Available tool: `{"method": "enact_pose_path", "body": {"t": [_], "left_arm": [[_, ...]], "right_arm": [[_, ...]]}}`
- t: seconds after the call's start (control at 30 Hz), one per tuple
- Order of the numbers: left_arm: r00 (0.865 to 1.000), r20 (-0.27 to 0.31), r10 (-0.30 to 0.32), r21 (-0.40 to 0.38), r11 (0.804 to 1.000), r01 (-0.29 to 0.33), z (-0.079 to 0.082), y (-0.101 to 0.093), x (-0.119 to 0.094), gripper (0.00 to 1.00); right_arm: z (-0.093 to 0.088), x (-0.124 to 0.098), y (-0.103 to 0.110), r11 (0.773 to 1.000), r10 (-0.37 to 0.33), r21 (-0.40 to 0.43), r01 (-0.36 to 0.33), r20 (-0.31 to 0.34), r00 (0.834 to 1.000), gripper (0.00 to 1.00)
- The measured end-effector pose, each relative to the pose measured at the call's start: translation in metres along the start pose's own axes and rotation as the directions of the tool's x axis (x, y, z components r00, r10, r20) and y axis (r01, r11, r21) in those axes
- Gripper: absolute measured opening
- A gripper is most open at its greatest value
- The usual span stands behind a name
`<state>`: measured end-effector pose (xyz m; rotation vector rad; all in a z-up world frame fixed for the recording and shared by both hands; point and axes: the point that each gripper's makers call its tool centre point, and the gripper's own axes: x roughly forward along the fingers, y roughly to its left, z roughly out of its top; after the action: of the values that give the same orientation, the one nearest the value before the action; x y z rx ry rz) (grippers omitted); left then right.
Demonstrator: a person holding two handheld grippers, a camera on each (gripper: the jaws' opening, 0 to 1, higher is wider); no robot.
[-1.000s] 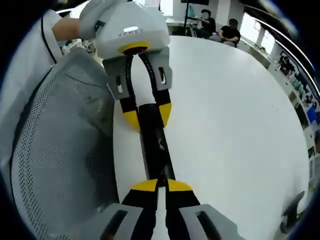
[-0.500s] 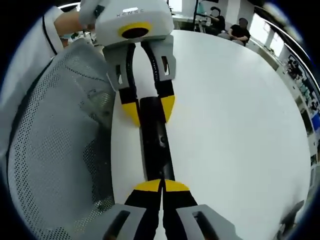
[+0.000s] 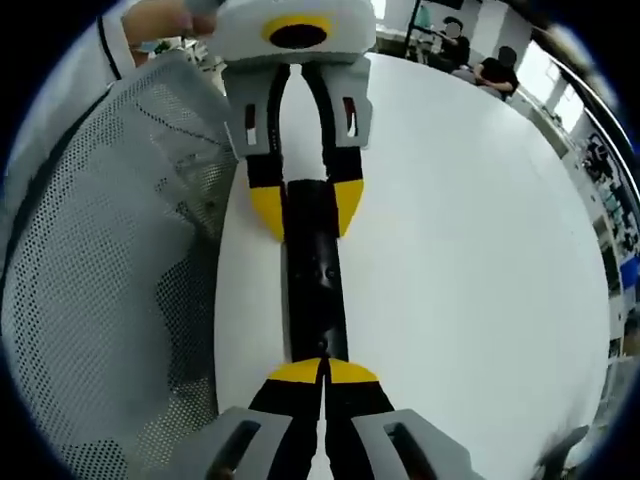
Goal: Press the specified remote control buttons in sequence, fully releasing each button before pressing the next.
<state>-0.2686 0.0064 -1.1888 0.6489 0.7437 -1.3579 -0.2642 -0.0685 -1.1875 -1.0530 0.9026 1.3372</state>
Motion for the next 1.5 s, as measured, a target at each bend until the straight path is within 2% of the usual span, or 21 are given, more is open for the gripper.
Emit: {"method": "enact_pose_path", "body": {"t": [0.2,0.27,0.37,0.5,0.53,0.7,0.83,0.97,1.27,1.37,1.5], "left_arm": [[1.0,0.027,0.001,0.0,1.0,-0.001,0.0,0.0,0.0,0.24],[1.0,0.024,-0.001,0.002,1.0,0.001,0.001,0.0,0.0,0.24],[1.0,0.017,-0.003,0.007,1.0,0.003,0.001,0.0,0.0,0.24],[1.0,0.019,-0.004,0.004,1.0,0.004,0.001,0.0,0.0,0.24],[1.0,0.02,-0.004,0.005,1.0,0.004,0.001,0.0,0.0,0.24],[1.0,0.022,-0.004,0.005,1.0,0.004,0.001,0.0,0.0,0.24],[1.0,0.025,-0.004,0.005,1.0,0.004,0.001,0.0,0.0,0.24],[1.0,0.02,-0.004,0.004,1.0,0.004,0.001,0.0,0.0,0.24],[1.0,0.006,-0.004,0.007,1.0,0.004,0.001,-0.001,0.0,0.24],[1.0,0.011,-0.003,0.004,1.0,0.003,0.001,-0.001,0.0,0.24],[1.0,0.018,-0.002,0.0,1.0,0.002,0.001,-0.001,0.0,0.24]], "right_arm": [[0.0,-0.001,0.001,1.0,-0.025,0.009,0.025,0.011,1.0,0.0],[0.002,-0.002,0.0,0.997,-0.036,0.076,0.031,0.069,0.997,0.0],[0.002,-0.003,0.0,0.992,-0.062,0.116,0.047,0.134,0.989,0.0],[0.004,-0.006,-0.001,0.97,-0.059,0.243,0.004,0.217,0.974,0.0],[0.006,-0.007,-0.002,0.969,-0.058,0.246,-0.001,0.23,0.971,0.0],[0.017,-0.007,-0.002,0.981,-0.033,0.194,-0.011,0.219,0.975,0.0],[0.011,0.001,0.0,0.992,-0.005,0.127,-0.013,0.143,0.99,0.0],[0.014,0.002,0.0,0.997,0.006,0.075,-0.016,0.121,0.993,0.0],[0.015,0.005,0.0,0.999,0.018,-0.031,-0.018,-0.003,1.0,0.0],[0.015,0.004,0.0,1.0,0.014,-0.019,-0.014,-0.008,1.0,0.0],[0.015,0.003,0.0,1.0,-0.004,0.029,0.003,0.017,1.0,0.0]]}}
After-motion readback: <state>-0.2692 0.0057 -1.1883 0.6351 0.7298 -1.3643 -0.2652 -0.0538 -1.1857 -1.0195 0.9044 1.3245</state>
